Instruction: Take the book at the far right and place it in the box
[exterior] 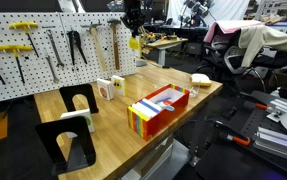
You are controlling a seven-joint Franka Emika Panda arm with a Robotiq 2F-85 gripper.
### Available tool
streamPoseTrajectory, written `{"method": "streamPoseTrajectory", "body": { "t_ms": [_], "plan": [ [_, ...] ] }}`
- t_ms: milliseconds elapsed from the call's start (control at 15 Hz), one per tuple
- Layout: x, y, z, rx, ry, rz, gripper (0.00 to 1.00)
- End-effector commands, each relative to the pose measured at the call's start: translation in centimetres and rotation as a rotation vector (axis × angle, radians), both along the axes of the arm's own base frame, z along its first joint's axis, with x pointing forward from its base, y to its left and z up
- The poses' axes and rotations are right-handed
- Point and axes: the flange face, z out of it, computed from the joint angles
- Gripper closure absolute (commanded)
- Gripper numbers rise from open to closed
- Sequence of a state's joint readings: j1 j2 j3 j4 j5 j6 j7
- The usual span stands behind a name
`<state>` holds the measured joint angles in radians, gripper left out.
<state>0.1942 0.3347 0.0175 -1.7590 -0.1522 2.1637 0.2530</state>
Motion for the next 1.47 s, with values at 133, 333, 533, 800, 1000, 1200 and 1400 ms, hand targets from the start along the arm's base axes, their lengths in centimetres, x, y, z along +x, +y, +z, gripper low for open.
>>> {"method": "streamPoseTrajectory", "body": {
  "t_ms": [133,333,533,800,1000,1200,1400],
  "plan": [
    [-9.4,0.5,2.7,-0.038,0.048,-0.024,0.97],
    [-14.4,1.6,1.2,-0.024,0.104,-0.067,0.97],
    [-18.4,1.9,-1.6,-0.03,0.173,-0.104,0.97],
    [-20.0,1.4,-6.6,-0.042,0.237,-0.126,0.97],
    [-19.4,1.8,-10.8,-0.042,0.27,-0.114,0.97],
    [-18.6,2.5,-14.3,-0.033,0.29,-0.101,0.97],
    [-17.2,3.0,-15.6,-0.032,0.294,-0.098,0.97]
  ]
}}
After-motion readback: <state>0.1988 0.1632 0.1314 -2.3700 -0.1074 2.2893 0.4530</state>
